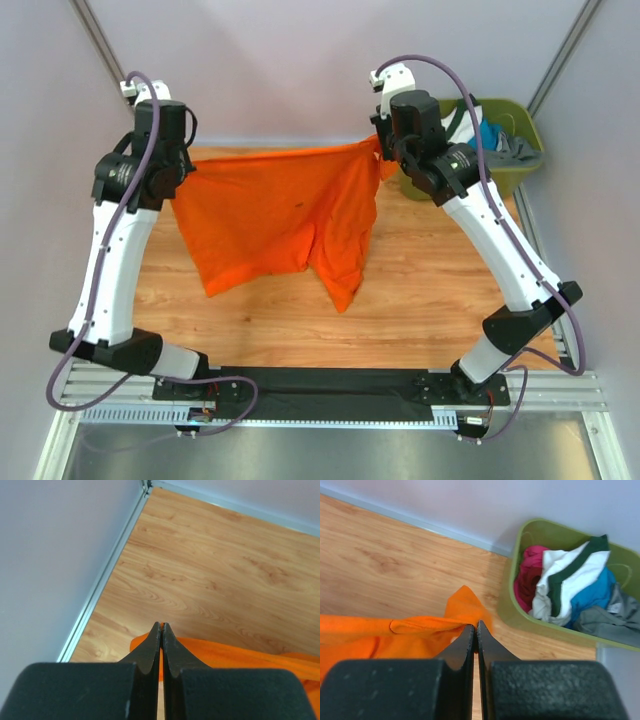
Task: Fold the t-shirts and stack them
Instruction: Flatten the tshirt out
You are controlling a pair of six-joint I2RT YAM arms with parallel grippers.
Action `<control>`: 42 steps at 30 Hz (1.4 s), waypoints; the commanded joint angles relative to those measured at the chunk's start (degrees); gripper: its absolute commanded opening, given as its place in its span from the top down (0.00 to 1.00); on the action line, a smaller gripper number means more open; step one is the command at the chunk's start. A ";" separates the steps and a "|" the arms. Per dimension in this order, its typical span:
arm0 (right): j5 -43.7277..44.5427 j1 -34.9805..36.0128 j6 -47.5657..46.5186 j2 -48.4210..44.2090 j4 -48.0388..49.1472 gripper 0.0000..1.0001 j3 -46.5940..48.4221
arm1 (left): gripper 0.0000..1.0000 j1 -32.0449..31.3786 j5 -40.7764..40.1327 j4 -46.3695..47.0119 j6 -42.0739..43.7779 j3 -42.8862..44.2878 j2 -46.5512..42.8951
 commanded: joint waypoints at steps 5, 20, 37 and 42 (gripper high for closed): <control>20.51 4.14 -12.68 -2.44 4.51 1.00 3.50 | 1.00 0.57 -0.28 -0.53 2.43 8.60 7.69; 5.34 7.31 4.17 -8.15 -21.15 1.00 -2.10 | 1.00 0.57 2.18 -11.70 -5.37 -0.06 -5.38; -17.51 16.54 21.13 12.49 1.34 0.81 -21.11 | 1.00 8.19 0.67 9.02 -21.20 -43.04 -7.33; -18.86 16.28 22.90 12.95 1.70 0.36 -22.86 | 1.00 12.26 3.68 13.07 -24.64 -51.23 -8.38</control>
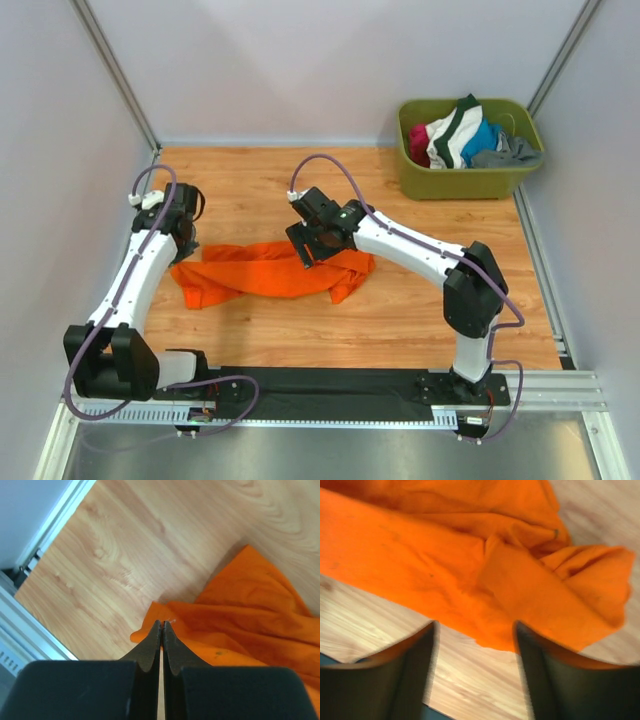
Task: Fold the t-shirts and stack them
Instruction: Flatten the tshirt out
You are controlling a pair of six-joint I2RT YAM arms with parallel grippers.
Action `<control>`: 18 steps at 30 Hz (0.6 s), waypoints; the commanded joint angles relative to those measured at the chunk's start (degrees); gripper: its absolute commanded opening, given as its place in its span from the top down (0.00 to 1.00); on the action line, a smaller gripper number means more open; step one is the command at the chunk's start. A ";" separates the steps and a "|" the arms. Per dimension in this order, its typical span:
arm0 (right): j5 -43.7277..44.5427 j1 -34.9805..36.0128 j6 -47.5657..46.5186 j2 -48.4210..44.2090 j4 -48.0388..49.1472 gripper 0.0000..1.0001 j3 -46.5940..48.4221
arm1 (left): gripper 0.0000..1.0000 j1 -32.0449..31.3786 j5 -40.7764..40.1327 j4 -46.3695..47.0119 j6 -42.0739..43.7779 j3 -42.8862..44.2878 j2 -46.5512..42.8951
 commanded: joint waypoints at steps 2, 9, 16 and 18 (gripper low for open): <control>-3.38 -1.87 3.17 -2.10 2.75 0.15 -1.38 | 1.00 1.68 1.73 6.25 -3.94 -5.24 -1.80; -7.84 -14.86 10.28 -15.71 5.55 0.15 -16.83 | 1.00 1.77 3.49 7.83 -3.06 -5.16 0.66; -14.54 -18.40 20.91 -24.60 17.75 0.30 -34.78 | 1.00 1.68 2.35 7.74 -2.01 -4.37 -0.48; -15.07 -18.49 24.33 -25.22 20.49 0.35 -38.29 | 1.00 1.77 2.70 7.74 -1.83 -4.45 -0.83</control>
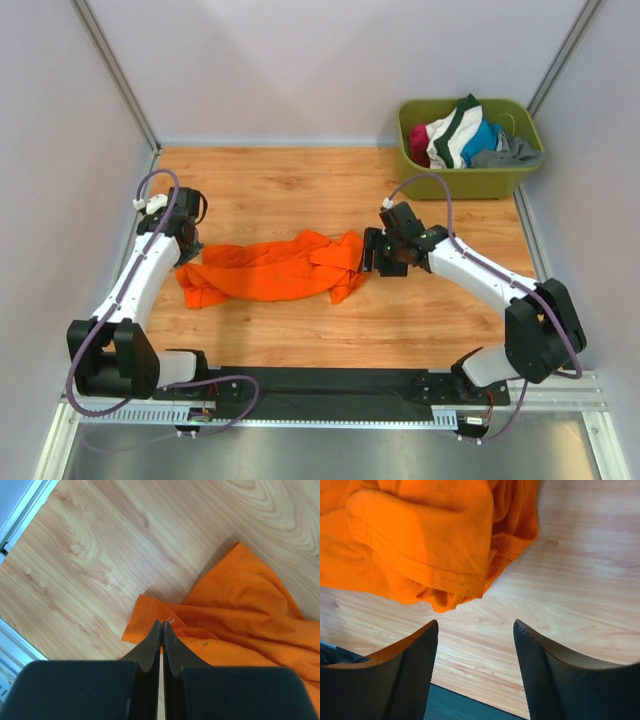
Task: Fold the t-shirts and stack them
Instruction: Flatten the tshirt out
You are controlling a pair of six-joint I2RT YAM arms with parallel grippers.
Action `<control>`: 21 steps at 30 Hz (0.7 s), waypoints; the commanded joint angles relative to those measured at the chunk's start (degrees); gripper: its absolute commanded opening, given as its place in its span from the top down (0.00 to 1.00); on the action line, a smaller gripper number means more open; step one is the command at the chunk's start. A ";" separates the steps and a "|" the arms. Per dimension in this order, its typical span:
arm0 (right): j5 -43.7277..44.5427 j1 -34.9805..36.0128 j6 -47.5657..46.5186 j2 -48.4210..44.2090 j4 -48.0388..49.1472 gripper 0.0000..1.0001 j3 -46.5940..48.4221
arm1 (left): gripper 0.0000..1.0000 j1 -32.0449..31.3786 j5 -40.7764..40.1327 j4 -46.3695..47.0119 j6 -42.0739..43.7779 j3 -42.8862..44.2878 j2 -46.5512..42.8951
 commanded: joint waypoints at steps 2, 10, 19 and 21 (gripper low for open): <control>-3.42 0.53 9.68 -0.87 11.87 0.39 -5.89 | 1.00 0.19 -0.03 1.28 0.53 1.82 -2.15; -0.34 -0.08 12.15 0.10 16.27 0.50 -7.57 | 1.00 0.19 0.23 0.49 1.32 2.17 -5.31; 1.24 -0.88 14.53 1.42 19.62 0.57 -9.24 | 1.00 0.19 -0.03 -0.75 2.20 3.40 -5.84; 1.06 -1.05 14.09 1.76 19.18 0.57 -8.63 | 1.00 0.19 -0.29 -0.83 2.29 3.66 -6.10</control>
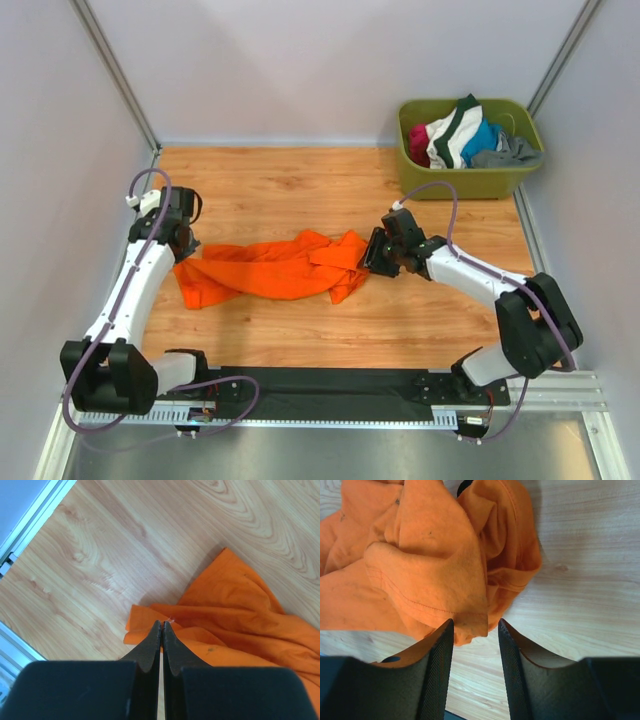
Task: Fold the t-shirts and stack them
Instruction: Flatten the tshirt out
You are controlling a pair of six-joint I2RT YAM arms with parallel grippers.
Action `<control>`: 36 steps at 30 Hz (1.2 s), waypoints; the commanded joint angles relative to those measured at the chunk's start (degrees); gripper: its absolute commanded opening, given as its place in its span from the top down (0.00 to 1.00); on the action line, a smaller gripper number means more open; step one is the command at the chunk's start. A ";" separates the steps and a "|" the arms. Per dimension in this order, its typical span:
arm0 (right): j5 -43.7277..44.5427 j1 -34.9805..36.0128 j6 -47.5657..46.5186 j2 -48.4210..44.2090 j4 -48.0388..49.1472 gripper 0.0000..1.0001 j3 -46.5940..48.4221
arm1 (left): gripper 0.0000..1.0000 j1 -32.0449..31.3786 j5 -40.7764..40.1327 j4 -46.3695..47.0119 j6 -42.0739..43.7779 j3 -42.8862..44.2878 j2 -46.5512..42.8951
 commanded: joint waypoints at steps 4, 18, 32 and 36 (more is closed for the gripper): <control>1.28 -0.40 0.77 1.84 2.93 0.61 0.60 | 1.00 0.19 -0.67 -0.26 1.26 2.72 -1.71; 5.05 -0.93 -2.38 -5.44 -3.46 1.00 6.82 | 1.00 0.19 -0.84 -2.20 6.78 9.21 -2.32; 22.19 -3.03 -25.67 -7.14 -18.33 1.00 55.14 | 1.00 0.11 7.23 1.05 23.14 36.46 -3.56; 23.34 -3.12 -29.98 -2.39 -21.66 1.00 75.50 | 1.00 0.11 12.24 3.95 25.25 43.76 -4.26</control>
